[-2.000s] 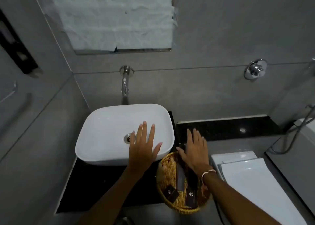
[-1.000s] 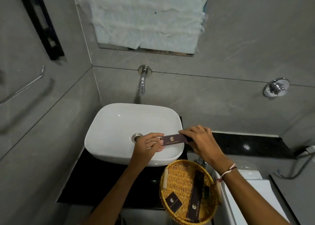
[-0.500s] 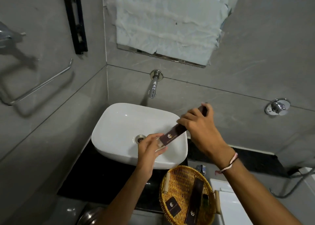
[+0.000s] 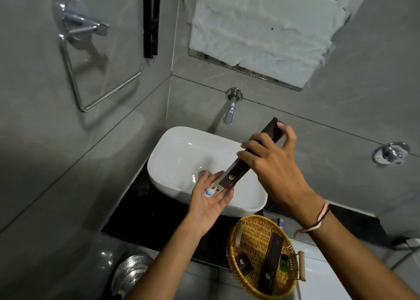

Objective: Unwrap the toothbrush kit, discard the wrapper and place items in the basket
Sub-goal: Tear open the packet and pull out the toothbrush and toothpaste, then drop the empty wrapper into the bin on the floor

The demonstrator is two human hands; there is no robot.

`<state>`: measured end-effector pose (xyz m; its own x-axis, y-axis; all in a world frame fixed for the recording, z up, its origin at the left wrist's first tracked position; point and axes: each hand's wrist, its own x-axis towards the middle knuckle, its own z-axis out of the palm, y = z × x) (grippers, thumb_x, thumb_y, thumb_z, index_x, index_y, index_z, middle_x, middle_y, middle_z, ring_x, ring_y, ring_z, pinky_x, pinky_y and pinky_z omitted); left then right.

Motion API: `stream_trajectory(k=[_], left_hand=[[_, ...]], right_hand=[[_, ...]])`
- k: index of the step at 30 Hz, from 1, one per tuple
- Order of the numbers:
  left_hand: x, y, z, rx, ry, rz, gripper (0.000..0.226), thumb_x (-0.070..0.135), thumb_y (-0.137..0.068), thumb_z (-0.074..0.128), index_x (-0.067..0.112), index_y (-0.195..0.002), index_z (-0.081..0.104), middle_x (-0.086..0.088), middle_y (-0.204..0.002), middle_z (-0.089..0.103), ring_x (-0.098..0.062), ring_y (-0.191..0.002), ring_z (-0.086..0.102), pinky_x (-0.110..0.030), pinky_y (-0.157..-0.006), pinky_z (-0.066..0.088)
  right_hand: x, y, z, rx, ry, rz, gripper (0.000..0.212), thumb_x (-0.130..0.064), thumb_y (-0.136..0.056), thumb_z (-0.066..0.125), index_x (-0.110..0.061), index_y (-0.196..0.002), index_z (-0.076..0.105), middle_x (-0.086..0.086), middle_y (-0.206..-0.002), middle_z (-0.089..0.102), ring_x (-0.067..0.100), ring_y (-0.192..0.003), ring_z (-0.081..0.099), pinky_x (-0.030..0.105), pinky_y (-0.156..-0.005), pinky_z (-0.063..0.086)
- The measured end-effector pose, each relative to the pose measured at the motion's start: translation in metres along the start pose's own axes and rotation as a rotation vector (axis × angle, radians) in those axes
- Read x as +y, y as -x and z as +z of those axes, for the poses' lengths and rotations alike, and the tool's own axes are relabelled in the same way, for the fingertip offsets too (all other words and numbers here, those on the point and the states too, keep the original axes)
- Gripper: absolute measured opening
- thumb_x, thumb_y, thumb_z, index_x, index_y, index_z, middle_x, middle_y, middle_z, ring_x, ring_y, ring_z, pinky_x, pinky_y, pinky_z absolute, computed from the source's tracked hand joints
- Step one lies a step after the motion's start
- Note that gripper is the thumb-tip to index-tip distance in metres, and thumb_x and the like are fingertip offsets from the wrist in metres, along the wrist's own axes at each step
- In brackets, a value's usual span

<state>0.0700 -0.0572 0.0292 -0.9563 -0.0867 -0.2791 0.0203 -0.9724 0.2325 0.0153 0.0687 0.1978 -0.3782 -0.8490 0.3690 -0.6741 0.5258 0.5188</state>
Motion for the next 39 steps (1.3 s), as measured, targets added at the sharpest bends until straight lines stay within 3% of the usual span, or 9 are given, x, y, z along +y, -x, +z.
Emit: stream_trajectory(k=[9,13,16,18,22,24,31,35,39], left_hand=[[0.015,0.039,-0.032,0.033,0.095,0.084,0.056,0.030,-0.086,0.076,-0.003,-0.127,0.059,-0.029,-0.121,0.069,-0.037,-0.109,0.071,-0.039,-0.077,0.064],[0.017,0.058,-0.044,0.052,0.022,0.212,0.036,0.015,-0.086,0.076,-0.002,-0.117,0.070,-0.023,-0.117,0.073,-0.026,-0.108,0.072,-0.029,-0.078,0.062],[0.010,0.075,-0.053,0.231,-0.097,0.396,0.015,0.001,-0.086,0.068,0.004,-0.092,0.081,-0.013,-0.094,0.081,-0.014,-0.089,0.076,-0.019,-0.069,0.060],[0.008,0.093,-0.063,0.366,-0.150,0.472,0.029,-0.005,-0.091,0.060,0.008,-0.077,0.082,-0.006,-0.078,0.081,-0.009,-0.074,0.076,-0.015,-0.062,0.060],[0.004,0.145,-0.097,0.493,-0.155,0.575,0.027,-0.007,-0.095,0.051,0.002,-0.087,0.075,-0.003,-0.079,0.080,-0.009,-0.072,0.076,-0.016,-0.063,0.061],[-0.002,0.175,-0.123,0.607,-0.190,0.627,0.024,-0.006,-0.095,0.054,0.004,-0.093,0.076,0.001,-0.086,0.081,-0.005,-0.080,0.076,-0.012,-0.067,0.058],[-0.048,0.261,-0.266,0.966,-0.107,0.590,0.018,-0.010,-0.088,0.061,-0.006,-0.102,0.072,-0.018,-0.099,0.079,-0.020,-0.089,0.078,-0.020,-0.067,0.062],[-0.089,0.270,-0.353,1.090,-0.201,0.521,0.020,-0.009,-0.088,0.061,-0.001,-0.095,0.077,-0.017,-0.096,0.080,-0.023,-0.088,0.078,-0.021,-0.067,0.062],[-0.114,0.257,-0.434,1.162,-0.312,0.416,0.018,-0.003,-0.086,0.065,-0.001,-0.100,0.077,-0.009,-0.089,0.081,-0.017,-0.080,0.074,-0.021,-0.067,0.062]], right_hand=[[-0.035,-0.014,0.003,0.079,-0.074,-0.108,0.034,-0.015,-0.085,0.050,-0.023,-0.109,0.072,-0.004,-0.115,0.071,0.023,-0.120,0.059,0.065,-0.111,0.018],[-0.030,-0.019,0.006,0.143,-0.140,-0.059,0.042,-0.015,-0.084,0.041,-0.027,-0.112,0.071,-0.007,-0.115,0.070,0.022,-0.119,0.056,0.063,-0.111,0.016],[-0.030,-0.010,0.020,0.142,-0.193,-0.040,0.041,-0.006,-0.080,0.052,-0.026,-0.111,0.071,-0.007,-0.113,0.071,0.022,-0.115,0.057,0.061,-0.110,0.017],[-0.032,0.001,0.034,0.095,-0.243,0.033,0.042,-0.002,-0.077,0.060,-0.026,-0.110,0.070,-0.006,-0.112,0.072,0.023,-0.109,0.059,0.058,-0.108,0.023],[-0.052,0.034,0.070,-0.075,-0.533,0.145,0.038,-0.010,-0.078,0.073,-0.023,-0.112,0.064,0.004,-0.106,0.072,0.032,-0.095,0.066,0.046,-0.084,0.052],[-0.079,0.048,0.085,-0.125,-0.737,0.209,0.039,-0.020,-0.080,0.076,-0.021,-0.117,0.061,0.008,-0.107,0.070,0.036,-0.093,0.067,0.043,-0.072,0.056],[-0.243,0.102,0.139,-0.369,-1.539,0.340,0.035,-0.013,-0.076,0.080,-0.023,-0.106,0.067,-0.001,-0.098,0.076,0.014,-0.091,0.073,0.040,-0.086,0.060],[-0.341,0.135,0.199,-0.576,-1.615,0.343,0.042,-0.017,-0.078,0.081,-0.051,-0.092,0.061,-0.029,-0.082,0.068,-0.013,-0.084,0.068,0.007,-0.072,0.055],[-0.410,0.155,0.285,-0.647,-1.535,0.385,0.028,-0.019,-0.078,0.082,-0.035,-0.084,0.059,-0.028,-0.073,0.057,-0.027,-0.065,0.057,-0.009,-0.056,0.038]])
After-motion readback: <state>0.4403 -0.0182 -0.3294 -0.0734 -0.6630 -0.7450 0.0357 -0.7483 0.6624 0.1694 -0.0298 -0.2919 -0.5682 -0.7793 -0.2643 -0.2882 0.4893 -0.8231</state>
